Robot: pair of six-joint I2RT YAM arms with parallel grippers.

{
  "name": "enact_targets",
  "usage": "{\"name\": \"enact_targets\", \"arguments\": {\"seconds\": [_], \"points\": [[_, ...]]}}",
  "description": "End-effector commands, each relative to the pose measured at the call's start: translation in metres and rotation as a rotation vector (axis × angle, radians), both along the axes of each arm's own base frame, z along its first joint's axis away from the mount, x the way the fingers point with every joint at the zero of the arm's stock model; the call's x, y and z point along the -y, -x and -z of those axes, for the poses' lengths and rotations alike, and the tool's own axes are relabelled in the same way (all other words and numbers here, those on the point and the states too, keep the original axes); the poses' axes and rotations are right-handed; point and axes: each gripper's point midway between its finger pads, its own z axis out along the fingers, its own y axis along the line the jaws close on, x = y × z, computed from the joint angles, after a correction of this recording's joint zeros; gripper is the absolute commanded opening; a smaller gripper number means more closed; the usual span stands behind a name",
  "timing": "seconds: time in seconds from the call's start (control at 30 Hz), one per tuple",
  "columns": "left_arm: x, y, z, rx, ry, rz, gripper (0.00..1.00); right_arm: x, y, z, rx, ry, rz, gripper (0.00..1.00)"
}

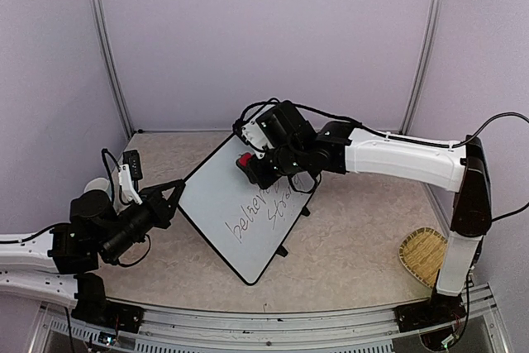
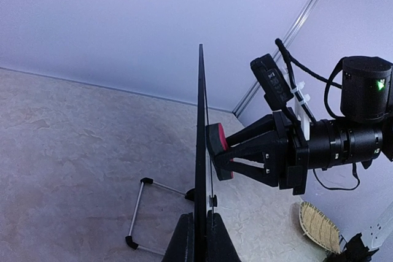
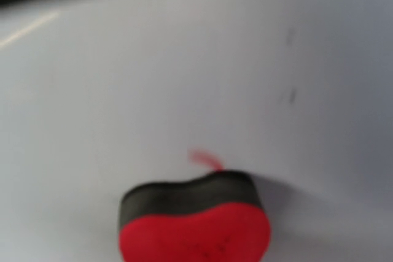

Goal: Erase the whiteboard
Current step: Erase the whiteboard at the center of the board.

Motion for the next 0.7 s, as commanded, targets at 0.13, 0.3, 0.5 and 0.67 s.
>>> {"name": "enact_targets", "arguments": {"seconds": [0.13, 0.3, 0.5, 0.67], "points": [[0.026, 0.027, 0.035, -0.045, -0.149, 0.201, 0.00, -0.020, -0.026, -0.025, 0.034, -0.038, -0.012, 0.15], [0.026, 0.026, 0.034, -0.042, -0.145, 0.200, 0.00, -0.023, -0.028, -0.029, 0.027, -0.040, -0.020, 0.15], [0.025, 0.027, 0.034, -0.041, -0.151, 0.200, 0.00, -0.014, -0.016, 0.001, -0.036, 0.004, -0.036, 0.15], [0.024, 0.027, 0.035, -0.041, -0.150, 0.199, 0.00, 0.000, -0.005, 0.020, -0.075, 0.021, -0.033, 0.15]]}}
